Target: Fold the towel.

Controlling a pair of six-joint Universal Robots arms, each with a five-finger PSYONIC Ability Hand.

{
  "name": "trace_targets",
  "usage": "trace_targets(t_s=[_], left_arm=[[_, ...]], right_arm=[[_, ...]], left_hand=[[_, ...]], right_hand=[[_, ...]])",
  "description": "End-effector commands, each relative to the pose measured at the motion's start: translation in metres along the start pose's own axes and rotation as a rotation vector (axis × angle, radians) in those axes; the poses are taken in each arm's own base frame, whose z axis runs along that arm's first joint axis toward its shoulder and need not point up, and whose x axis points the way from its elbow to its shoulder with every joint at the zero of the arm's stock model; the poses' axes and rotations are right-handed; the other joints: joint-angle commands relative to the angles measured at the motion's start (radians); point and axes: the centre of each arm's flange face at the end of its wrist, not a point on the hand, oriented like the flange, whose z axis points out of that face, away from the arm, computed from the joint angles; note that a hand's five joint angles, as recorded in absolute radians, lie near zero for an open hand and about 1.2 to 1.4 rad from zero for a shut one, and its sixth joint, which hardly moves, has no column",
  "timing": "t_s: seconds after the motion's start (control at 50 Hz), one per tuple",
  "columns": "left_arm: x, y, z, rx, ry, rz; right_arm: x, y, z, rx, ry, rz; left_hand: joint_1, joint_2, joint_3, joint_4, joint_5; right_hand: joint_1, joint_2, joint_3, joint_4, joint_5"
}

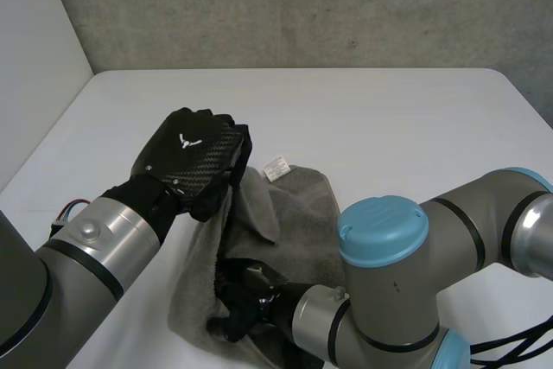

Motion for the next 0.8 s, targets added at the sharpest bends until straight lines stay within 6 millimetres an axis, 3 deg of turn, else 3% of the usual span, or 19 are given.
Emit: trace_targets(t_s=[0.02, 0.08, 0.12, 0.16, 0.28, 0.42, 0.48, 0.52, 0.56, 0.58, 0.6, 0.62, 0.66, 0.68, 0.7, 0.72, 0.76, 0.78, 0.8], left_arm=[[-0.013, 0.004, 0.003, -0.015, -0.061, -0.001], [-0.029, 0.012, 0.006, -0.044, -0.116, -0.005], [-0.039, 0.021, 0.007, -0.074, -0.146, -0.011], [-0.04, 0.025, 0.008, -0.084, -0.149, -0.012], [-0.032, 0.052, 0.012, -0.178, -0.112, -0.029], [-0.013, 0.072, 0.023, -0.238, -0.045, -0.034], [-0.012, 0.067, 0.039, -0.213, -0.037, -0.031], [-0.015, 0.059, 0.049, -0.178, -0.046, -0.025], [-0.019, 0.045, 0.06, -0.126, -0.057, -0.017], [-0.027, 0.024, 0.072, -0.052, -0.078, -0.006], [-0.033, 0.001, 0.082, 0.027, -0.096, 0.004], [-0.033, 0.001, 0.082, 0.028, -0.097, 0.004], [-0.053, -0.059, 0.096, 0.228, -0.176, 0.012], [-0.053, -0.059, 0.096, 0.229, -0.177, 0.012], [-0.063, -0.091, 0.099, 0.338, -0.226, 0.001], [-0.063, -0.091, 0.099, 0.339, -0.227, 0.0], [-0.08, -0.146, 0.092, 0.534, -0.319, -0.04], [-0.08, -0.146, 0.092, 0.534, -0.32, -0.04], [-0.087, -0.165, 0.087, 0.607, -0.356, -0.058]], right_arm=[[0.015, -0.026, -0.016, 0.075, 0.069, 0.007], [0.025, -0.043, -0.026, 0.124, 0.115, -0.015], [0.039, -0.073, -0.048, 0.19, 0.202, -0.17], [0.042, -0.082, -0.059, 0.187, 0.255, -0.277], [0.047, -0.084, -0.088, 0.026, 0.399, -0.628], [0.056, -0.086, -0.093, -0.028, 0.553, -0.725], [0.055, -0.1, -0.089, 0.009, 0.604, -0.823], [0.053, -0.115, -0.085, 0.066, 0.628, -0.878], [0.043, -0.161, -0.086, 0.253, 0.712, -0.964], [0.043, -0.161, -0.086, 0.254, 0.712, -0.964], [0.034, -0.19, -0.091, 0.38, 0.758, -0.991], [0.034, -0.19, -0.091, 0.382, 0.759, -0.991], [0.007, -0.245, -0.11, 0.668, 0.821, -1.038], [0.006, -0.246, -0.11, 0.67, 0.821, -1.038], [-0.007, -0.267, -0.12, 0.8, 0.835, -1.057], [-0.023, -0.285, -0.133, 0.924, 0.838, -1.073], [-0.037, -0.298, -0.146, 1.027, 0.84, -1.082], [-0.038, -0.298, -0.146, 1.028, 0.84, -1.082], [-0.048, -0.305, -0.157, 1.099, 0.837, -1.085]], left_hand=[[0.2, 0.18, 0.18, 0.178, 0.196], [0.2, 0.18, 0.18, 0.178, 0.196], [0.2, 0.18, 0.18, 0.178, 0.196], [0.2, 0.18, 0.18, 0.178, 0.196], [0.2, 0.18, 0.18, 0.178, 0.196], [0.2, 0.18, 0.18, 0.178, 0.196], [0.2, 0.18, 0.18, 0.178, 0.196], [0.2, 0.18, 0.18, 0.178, 0.196], [0.2, 0.18, 0.18, 0.178, 0.196], [0.2, 0.18, 0.18, 0.178, 0.196], [0.2, 0.18, 0.18, 0.178, 0.196], [0.2, 0.18, 0.18, 0.178, 0.196], [0.2, 0.18, 0.18, 0.178, 0.196], [0.2, 0.18, 0.18, 0.178, 0.196], [0.2, 0.18, 0.18, 0.178, 0.196], [0.2, 0.18, 0.18, 0.178, 0.196], [0.2, 0.18, 0.18, 0.178, 0.196], [0.2, 0.18, 0.18, 0.178, 0.196], [0.2, 0.18, 0.18, 0.178, 0.196]], right_hand=[[0.073, 0.087, 0.071, 0.067, 0.054], [0.073, 0.087, 0.071, 0.067, 0.054], [0.073, 0.087, 0.071, 0.067, 0.054], [0.073, 0.087, 0.071, 0.067, 0.054], [0.073, 0.087, 0.071, 0.067, 0.054], [0.073, 0.087, 0.071, 0.067, 0.054], [0.073, 0.087, 0.071, 0.067, 0.054], [0.073, 0.087, 0.071, 0.067, 0.054], [0.073, 0.087, 0.071, 0.067, 0.054], [0.073, 0.087, 0.071, 0.067, 0.054], [0.073, 0.087, 0.071, 0.067, 0.054], [0.073, 0.087, 0.071, 0.067, 0.054], [0.073, 0.087, 0.071, 0.067, 0.054], [0.073, 0.087, 0.071, 0.067, 0.054], [0.073, 0.087, 0.071, 0.067, 0.054], [0.073, 0.087, 0.071, 0.067, 0.054], [0.073, 0.087, 0.071, 0.067, 0.054], [0.073, 0.087, 0.071, 0.067, 0.054], [0.073, 0.087, 0.071, 0.067, 0.054]])
